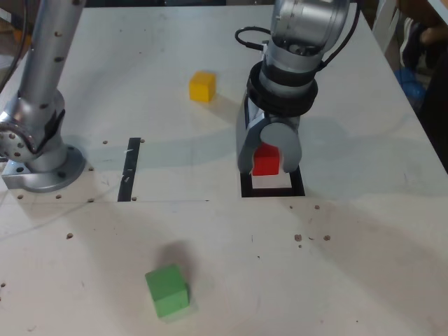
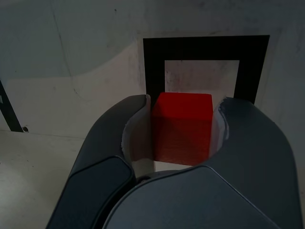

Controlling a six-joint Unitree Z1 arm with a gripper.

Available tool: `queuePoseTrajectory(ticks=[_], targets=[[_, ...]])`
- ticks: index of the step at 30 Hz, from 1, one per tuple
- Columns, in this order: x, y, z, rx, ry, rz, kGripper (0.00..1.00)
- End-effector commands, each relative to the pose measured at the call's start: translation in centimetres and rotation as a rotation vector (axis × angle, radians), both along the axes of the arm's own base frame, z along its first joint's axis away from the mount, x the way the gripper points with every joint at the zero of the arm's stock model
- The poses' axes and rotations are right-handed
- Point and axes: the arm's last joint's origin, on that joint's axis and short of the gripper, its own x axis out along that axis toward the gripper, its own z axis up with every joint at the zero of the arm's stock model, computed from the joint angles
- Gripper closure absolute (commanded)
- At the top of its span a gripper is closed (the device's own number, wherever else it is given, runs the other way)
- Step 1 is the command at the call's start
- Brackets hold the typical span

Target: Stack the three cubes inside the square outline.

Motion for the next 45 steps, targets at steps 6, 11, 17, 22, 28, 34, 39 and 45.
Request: queuePoseTrajectory(ticks=[6,11,17,22,28,34,39,45], targets=[[0.4,0.7,-1.2,0.003,0.012,-0.003,0.67],[0.8,1.1,-1.8,-0.008,0.022,-0.015,0.59],[1.1,1.1,-2.1,-0.023,0.017,-0.024,0.23],[1.0,1.1,-1.7,-0.035,0.018,-0.023,0.05],[0.4,1.1,0.3,-0.044,0.027,-0.016,0.01],[-1.8,4.4,3.7,-0.005,0.031,-0.04,0.01],[-5.2,10.1,6.0,0.037,0.034,-0.102,0.01],[-9.0,16.1,6.3,0.1,0.104,-0.111,0.01]])
